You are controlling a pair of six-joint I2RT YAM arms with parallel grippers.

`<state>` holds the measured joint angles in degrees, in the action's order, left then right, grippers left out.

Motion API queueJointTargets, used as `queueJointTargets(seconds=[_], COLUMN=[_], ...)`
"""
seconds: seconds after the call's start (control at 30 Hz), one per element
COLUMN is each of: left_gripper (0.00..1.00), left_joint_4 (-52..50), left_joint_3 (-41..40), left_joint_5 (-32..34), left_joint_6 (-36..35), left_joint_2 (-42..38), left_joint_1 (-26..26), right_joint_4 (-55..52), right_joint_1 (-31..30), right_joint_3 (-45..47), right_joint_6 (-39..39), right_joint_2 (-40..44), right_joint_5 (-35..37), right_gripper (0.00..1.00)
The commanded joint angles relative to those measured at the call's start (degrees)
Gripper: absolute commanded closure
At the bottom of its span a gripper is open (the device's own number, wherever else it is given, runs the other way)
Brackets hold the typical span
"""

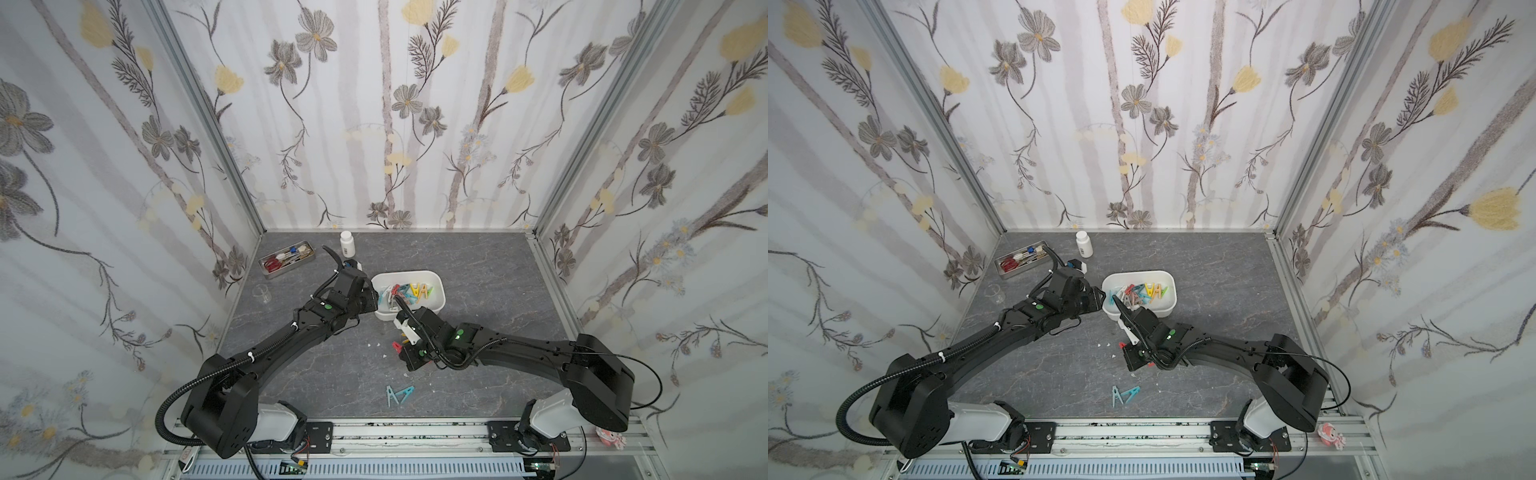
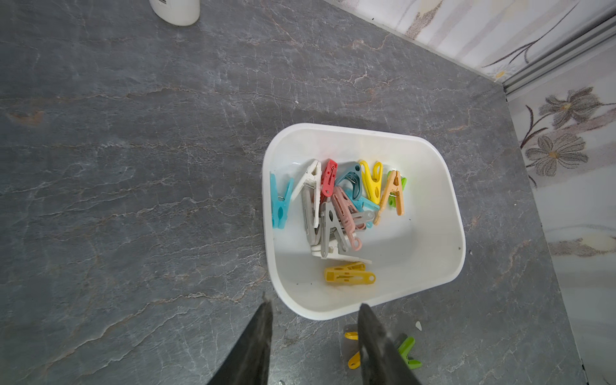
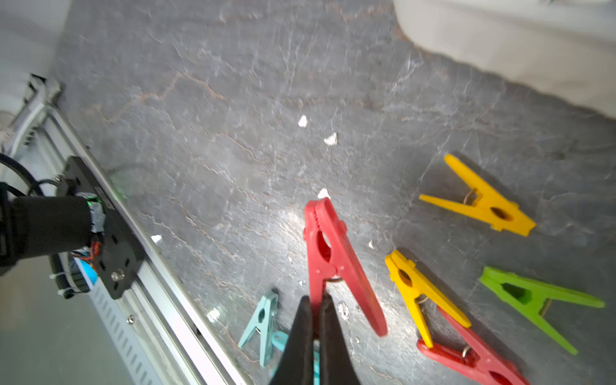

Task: Put the clothespins into the storage box
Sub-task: Pick up the clothespin from the center of the board, then place the clothespin in the storage box.

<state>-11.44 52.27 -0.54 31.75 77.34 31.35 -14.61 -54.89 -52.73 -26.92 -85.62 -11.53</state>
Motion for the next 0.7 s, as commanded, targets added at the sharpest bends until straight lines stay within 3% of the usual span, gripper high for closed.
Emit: queueJointTargets(seconds=[0.0, 0.4, 0.67], left_gripper=[0.58, 0.58, 0.58], left_joint_4=[-1.9, -6.7, -9.0], left_joint_3=[0.9, -4.6, -7.4], left_joint_5=[1.2, 2.9, 2.5], left_joint_6=[-0.7, 2.5, 5.1], left_joint_2=[-1.1, -8.7, -12.0], left_joint_1=[-0.4, -0.7, -0.7], right_joint_4=[0.9, 1.3, 1.2], right_joint_1=[2.7, 15.8, 19.7], right_joint_3=[-2.7, -22.2, -26.2], right_joint_6=[1.6, 10.7, 13.1], right_joint_2=[0.9, -12.2, -20.3], right_joint_5=[-3.2, -5.4, -4.6], right_gripper=[1.0, 1.0, 1.0])
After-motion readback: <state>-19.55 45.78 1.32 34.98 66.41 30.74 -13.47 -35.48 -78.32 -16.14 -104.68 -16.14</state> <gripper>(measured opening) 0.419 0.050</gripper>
